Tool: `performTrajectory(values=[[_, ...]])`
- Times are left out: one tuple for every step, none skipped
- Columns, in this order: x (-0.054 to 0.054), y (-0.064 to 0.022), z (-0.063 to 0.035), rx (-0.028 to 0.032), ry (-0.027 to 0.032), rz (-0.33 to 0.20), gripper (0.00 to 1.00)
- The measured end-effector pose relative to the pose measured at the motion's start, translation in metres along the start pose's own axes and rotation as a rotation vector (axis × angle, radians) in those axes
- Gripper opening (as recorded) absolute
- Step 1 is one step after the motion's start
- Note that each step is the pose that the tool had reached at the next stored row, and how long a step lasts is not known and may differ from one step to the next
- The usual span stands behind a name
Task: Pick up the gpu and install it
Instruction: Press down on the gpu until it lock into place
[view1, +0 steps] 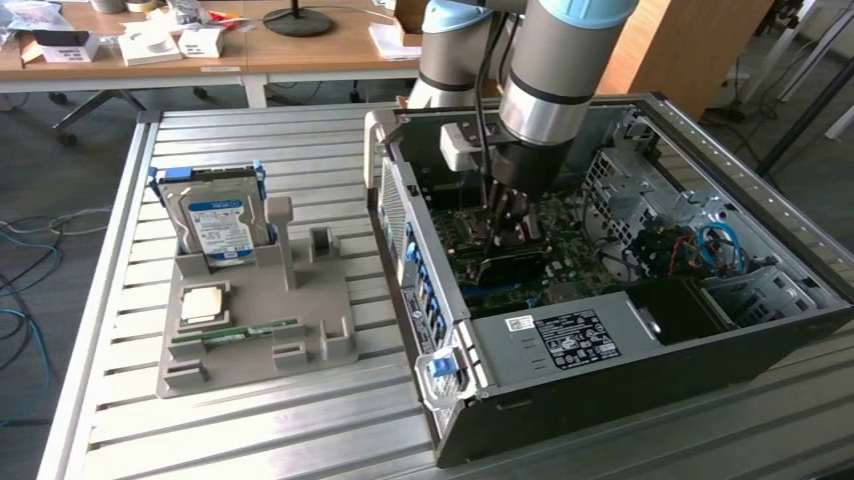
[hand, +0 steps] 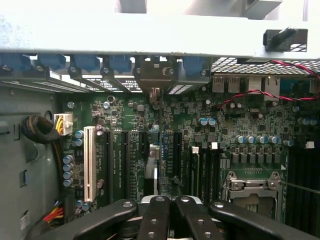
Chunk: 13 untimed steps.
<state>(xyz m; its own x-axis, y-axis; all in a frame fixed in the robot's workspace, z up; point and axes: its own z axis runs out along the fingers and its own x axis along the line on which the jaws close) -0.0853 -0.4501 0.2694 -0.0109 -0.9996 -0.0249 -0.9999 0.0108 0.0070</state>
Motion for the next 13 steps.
performTrajectory(values=[[0.0003, -0.0001, 0.0000, 0.0000, -0.0001, 0.000, 0.11], [0.0007, -0.0001, 0.0000, -0.0001, 0.0000, 0.000, 0.11], [0.0011, -0.0001, 0.0000, 0.0000, -0.0001, 0.000, 0.11], [0.0016, -0.0001, 0.0000, 0.0000, -0.0001, 0.000, 0.11], [0.0018, -0.0001, 0.0000, 0.0000, -0.0002, 0.000, 0.11], [0.0018, -0.0001, 0.0000, 0.0000, -0.0002, 0.000, 0.11], [0.0018, -0.0001, 0.0000, 0.0000, -0.0002, 0.000, 0.11], [0.0018, -0.0001, 0.0000, 0.0000, -0.0001, 0.000, 0.11], [0.0018, -0.0001, 0.0001, 0.0000, -0.0001, 0.000, 0.11], [0.0019, -0.0001, 0.0007, 0.0002, -0.0004, 0.000, 0.11], [0.0019, -0.0001, 0.0010, 0.0000, -0.0002, 0.000, 0.11], [0.0019, -0.0001, 0.0011, 0.0000, 0.0000, 0.000, 0.11], [0.0019, -0.0001, 0.0011, -0.0001, 0.0001, 0.000, 0.11]])
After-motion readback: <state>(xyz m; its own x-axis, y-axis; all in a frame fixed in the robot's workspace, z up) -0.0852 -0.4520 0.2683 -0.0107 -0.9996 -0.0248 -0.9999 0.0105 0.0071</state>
